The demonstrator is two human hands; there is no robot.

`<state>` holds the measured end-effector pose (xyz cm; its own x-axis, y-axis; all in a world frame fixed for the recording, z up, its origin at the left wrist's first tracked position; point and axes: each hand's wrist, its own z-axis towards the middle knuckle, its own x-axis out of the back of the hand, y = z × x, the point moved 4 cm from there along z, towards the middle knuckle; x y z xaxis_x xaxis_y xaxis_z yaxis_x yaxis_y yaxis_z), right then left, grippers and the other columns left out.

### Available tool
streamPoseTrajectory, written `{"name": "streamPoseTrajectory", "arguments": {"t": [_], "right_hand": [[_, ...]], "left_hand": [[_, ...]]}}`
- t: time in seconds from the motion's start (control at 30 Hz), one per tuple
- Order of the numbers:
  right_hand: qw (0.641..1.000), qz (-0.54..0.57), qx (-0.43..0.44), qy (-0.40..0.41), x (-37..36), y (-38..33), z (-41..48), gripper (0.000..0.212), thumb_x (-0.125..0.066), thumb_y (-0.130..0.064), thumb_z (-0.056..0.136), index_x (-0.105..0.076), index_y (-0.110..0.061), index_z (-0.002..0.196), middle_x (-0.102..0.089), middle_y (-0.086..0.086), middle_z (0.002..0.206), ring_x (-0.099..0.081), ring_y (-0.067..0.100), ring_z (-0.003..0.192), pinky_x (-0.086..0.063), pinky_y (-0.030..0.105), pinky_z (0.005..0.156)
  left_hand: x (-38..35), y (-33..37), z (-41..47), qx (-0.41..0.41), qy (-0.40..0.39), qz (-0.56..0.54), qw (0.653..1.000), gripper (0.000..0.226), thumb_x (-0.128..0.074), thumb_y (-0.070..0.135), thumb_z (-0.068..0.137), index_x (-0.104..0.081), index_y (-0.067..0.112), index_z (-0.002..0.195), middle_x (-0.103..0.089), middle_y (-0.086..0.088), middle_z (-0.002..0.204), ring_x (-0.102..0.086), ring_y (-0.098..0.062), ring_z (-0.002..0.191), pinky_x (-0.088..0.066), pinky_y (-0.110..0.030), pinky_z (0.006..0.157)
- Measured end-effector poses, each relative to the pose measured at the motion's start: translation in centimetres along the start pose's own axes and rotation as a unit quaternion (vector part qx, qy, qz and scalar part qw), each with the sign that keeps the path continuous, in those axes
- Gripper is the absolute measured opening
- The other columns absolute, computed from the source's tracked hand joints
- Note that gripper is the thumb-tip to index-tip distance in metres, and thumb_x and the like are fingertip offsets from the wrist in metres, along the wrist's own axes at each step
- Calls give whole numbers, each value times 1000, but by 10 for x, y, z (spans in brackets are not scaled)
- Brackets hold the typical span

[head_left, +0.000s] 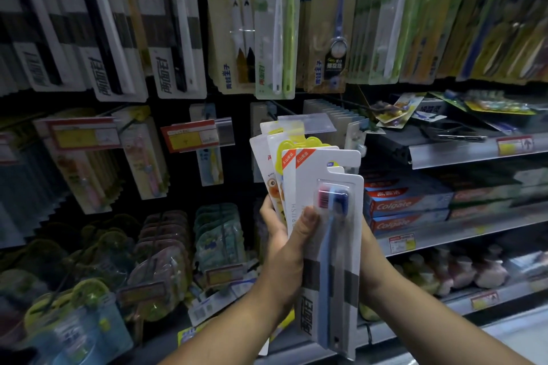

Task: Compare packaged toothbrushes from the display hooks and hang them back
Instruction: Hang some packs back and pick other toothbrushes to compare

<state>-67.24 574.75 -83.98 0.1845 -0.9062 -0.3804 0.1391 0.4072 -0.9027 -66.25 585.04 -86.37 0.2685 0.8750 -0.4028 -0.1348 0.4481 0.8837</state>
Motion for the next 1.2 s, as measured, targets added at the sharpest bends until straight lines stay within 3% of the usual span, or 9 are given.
{"name": "streamPoseTrajectory", "arguments": {"t": [0.17,0.23,0.37,0.6,0.73,0.83,0.93,1.07,1.2], "right_hand": [[999,-12,-31,22,-14,8,-4,82,-81,-67,68,-67,-12,128,-76,13,119,-72,27,113,-59,37,93],[998,-14,-46,50,-21,10,-4,63,-70,-58,82,-69,-11,123,-78,11,111,-74,25,107,-58,37,94],[990,-31,-99,91,-35,14,0,33,-58,-41,97,-69,-14,83,-74,4,65,-70,12,53,-55,19,49],[973,-115,-186,70,-70,35,29,48,-62,-42,91,-60,-24,47,-60,-2,57,-57,18,55,-48,34,71],[959,-226,-169,19,-91,37,43,31,-58,-36,93,-67,-17,70,-67,4,72,-62,19,61,-51,29,68],[956,-238,-173,-1,-114,36,51,55,-53,-67,94,-74,-17,105,-79,7,100,-77,24,86,-60,42,88],[951,-245,-160,-98,-137,31,50,54,-54,-75,87,-80,-29,100,-80,1,98,-77,24,93,-57,44,96],[932,-296,-163,-134,-142,36,54,38,-76,-47,85,-68,-16,105,-76,4,91,-76,25,85,-61,43,86],[931,-296,-197,-86,-137,35,58,17,-63,-24,91,-68,-8,93,-71,17,85,-68,31,72,-53,35,69]], "left_hand": [[10,0,-9,11,26,-10,1000,102,-84,71,61,-35,41,145,-70,6,133,-69,-20,122,-56,-40,103],[16,1,-13,23,51,-5,998,89,-77,66,67,-38,40,143,-70,3,132,-70,-20,120,-53,-46,106],[32,1,-17,94,133,-28,986,80,-80,68,72,-49,33,137,-73,-4,125,-75,-23,107,-60,-49,94],[60,8,-23,225,175,-185,941,68,-80,69,64,-80,18,109,-78,-19,104,-76,-35,93,-59,-42,80],[74,24,-21,190,175,-217,941,47,-67,59,89,-78,13,89,-72,-9,72,-71,-24,65,-51,-33,71],[91,38,-18,170,192,-225,940,53,-61,63,92,-81,15,106,-80,-13,95,-79,-30,83,-56,-39,79],[105,50,-15,152,201,-227,941,56,-61,66,91,-82,17,109,-79,-18,107,-79,-33,91,-61,-42,76],[113,56,-15,145,196,-255,936,58,-66,65,87,-85,11,93,-79,-19,97,-79,-32,79,-62,-38,66],[119,55,-17,163,172,-248,939,59,-59,65,92,-75,10,108,-74,-15,78,-74,-29,64,-59,-35,61]]}}
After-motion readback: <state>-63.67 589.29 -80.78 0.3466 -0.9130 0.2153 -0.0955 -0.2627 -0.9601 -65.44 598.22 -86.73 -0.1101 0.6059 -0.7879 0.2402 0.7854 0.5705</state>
